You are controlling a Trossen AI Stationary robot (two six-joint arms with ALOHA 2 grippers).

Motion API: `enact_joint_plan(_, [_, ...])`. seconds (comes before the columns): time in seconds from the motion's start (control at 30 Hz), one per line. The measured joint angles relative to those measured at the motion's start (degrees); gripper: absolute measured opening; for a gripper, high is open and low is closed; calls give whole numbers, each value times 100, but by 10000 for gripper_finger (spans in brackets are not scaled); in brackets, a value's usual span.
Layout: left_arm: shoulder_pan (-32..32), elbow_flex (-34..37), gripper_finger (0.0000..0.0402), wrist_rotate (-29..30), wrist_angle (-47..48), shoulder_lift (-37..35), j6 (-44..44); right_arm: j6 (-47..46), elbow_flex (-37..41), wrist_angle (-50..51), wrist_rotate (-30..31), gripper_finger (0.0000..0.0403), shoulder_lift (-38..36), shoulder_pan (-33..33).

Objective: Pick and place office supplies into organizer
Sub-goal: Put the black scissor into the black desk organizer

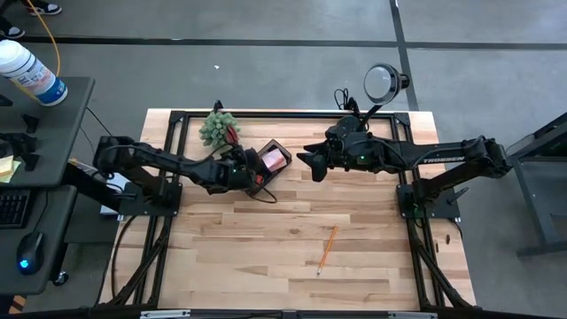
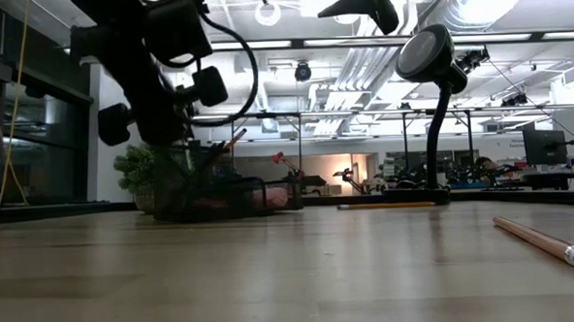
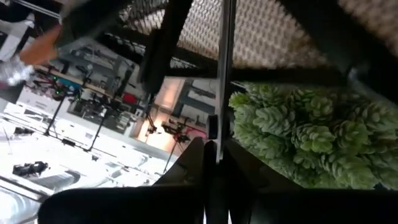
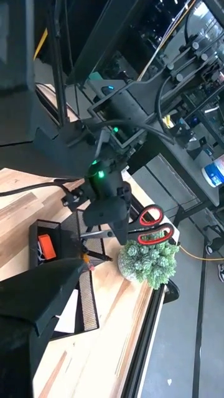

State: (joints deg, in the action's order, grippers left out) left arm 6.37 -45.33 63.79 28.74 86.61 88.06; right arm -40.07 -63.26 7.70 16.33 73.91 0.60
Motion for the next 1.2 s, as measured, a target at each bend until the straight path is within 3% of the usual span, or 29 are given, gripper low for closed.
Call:
enact_joint_plan(0.23, [-4,23,25,-182,-89,183,78,4,0,20,-4,216,1,0])
enact_joint_plan(0.53, [-4,25,27,-233,-368,223,935,118,0,22,-3,216,0,0])
enact_joint_plan(0.8, [-4,23,30,-277,-375,223,967,162,0,24,-15,216,1,0])
enact_joint_plan(1.2, [-2,23,118,-349,-382,223,965,287,0,26,-17,216,2,4])
